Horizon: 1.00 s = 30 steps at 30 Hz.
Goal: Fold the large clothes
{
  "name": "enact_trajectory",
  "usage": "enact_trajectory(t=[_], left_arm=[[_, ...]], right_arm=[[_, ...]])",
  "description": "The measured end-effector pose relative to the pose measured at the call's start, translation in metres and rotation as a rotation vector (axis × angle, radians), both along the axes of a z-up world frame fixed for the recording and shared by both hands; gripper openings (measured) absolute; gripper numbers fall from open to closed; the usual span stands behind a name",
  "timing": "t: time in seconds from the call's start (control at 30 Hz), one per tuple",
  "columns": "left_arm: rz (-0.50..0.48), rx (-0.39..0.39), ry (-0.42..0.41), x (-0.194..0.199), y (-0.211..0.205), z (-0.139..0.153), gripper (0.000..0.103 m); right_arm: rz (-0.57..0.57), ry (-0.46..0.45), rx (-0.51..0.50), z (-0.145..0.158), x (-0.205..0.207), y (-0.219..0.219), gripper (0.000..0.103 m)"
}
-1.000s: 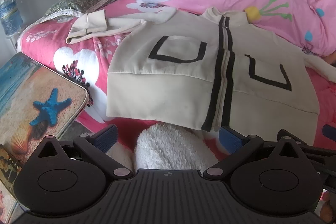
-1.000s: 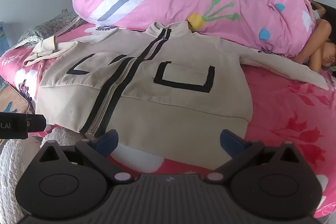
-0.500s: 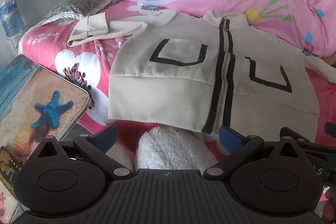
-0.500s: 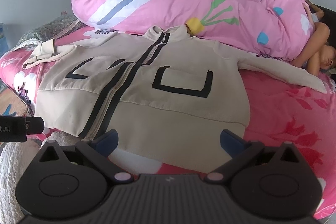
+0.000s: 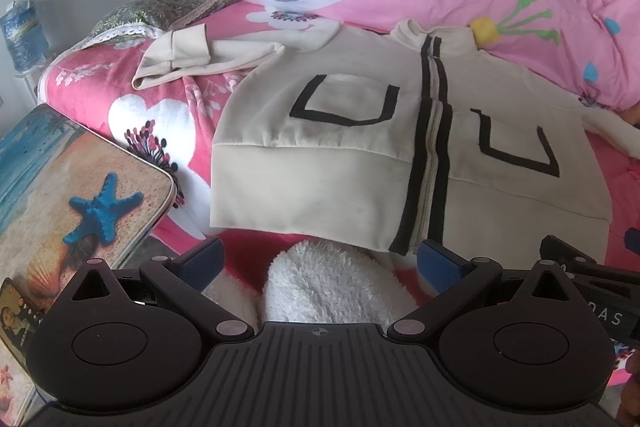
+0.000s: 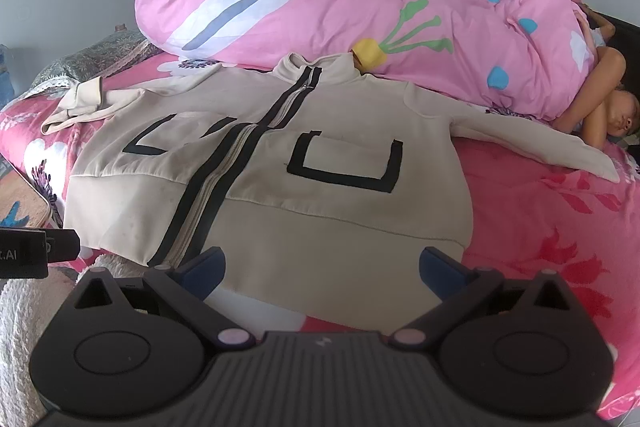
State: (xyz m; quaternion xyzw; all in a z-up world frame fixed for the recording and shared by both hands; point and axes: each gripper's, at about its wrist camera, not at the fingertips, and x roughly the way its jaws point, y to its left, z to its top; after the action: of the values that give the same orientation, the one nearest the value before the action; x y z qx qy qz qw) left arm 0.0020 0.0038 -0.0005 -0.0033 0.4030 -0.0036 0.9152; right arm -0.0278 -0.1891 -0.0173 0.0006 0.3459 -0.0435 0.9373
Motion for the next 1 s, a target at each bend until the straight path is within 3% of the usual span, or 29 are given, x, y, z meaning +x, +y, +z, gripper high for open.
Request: enact_trajectory(t=[1.0], left_arm=[[0.048,0.012,0.004,0.005,0.012,0.0,0.103]], right_arm=[[0.002,-0.083,-0.022,0.014,0.02,-0.009,0.103]])
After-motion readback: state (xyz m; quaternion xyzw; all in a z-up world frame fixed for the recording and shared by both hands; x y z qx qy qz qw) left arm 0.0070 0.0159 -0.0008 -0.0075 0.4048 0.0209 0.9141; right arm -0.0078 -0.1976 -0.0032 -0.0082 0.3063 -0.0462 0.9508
